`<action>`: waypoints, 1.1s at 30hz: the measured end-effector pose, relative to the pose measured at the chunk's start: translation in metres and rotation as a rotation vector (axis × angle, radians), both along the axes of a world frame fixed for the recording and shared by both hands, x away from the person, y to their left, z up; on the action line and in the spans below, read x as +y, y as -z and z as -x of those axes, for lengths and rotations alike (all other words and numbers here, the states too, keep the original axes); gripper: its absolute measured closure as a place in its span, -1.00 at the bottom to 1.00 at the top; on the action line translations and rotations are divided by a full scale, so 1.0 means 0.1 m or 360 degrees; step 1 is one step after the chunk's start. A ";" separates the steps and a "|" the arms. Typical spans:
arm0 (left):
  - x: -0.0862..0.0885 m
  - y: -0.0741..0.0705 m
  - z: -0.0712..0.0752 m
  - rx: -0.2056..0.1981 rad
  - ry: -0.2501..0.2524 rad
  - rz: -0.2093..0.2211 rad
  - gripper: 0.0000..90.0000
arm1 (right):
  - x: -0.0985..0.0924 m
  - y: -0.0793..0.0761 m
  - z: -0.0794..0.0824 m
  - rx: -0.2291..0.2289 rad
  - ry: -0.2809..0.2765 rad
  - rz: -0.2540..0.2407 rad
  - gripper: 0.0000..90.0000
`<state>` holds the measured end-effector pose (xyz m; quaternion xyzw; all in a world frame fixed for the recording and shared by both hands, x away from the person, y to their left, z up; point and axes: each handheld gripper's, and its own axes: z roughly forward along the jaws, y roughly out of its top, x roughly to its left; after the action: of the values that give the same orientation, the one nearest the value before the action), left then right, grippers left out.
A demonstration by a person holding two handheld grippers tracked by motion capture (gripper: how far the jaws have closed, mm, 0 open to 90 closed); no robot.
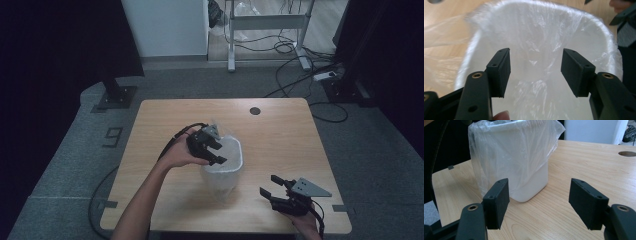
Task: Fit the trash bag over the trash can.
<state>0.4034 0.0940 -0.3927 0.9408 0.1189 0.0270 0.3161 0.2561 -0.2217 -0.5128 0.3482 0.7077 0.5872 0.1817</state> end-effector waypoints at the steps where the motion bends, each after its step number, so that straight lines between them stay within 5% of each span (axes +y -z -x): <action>1: 0.03 0.00 0.01 -0.0008 -0.0010 0.0027 -0.10 | 0.00 0.00 0.00 0.0000 0.0000 0.0000 -0.28; 24: 0.55 0.03 0.29 -0.0177 -0.0221 0.0533 -0.11 | 0.00 0.04 0.00 0.0014 0.0024 0.0022 -0.28; 33: 0.73 0.05 0.42 -0.0209 -0.0285 0.0623 -0.14 | -0.01 0.06 -0.01 0.0026 0.0036 0.0033 -0.28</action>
<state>0.3613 0.1675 -0.3975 0.8435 0.1841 0.0924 0.4961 0.2569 -0.2222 -0.5192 0.3592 0.7112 0.5749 0.1861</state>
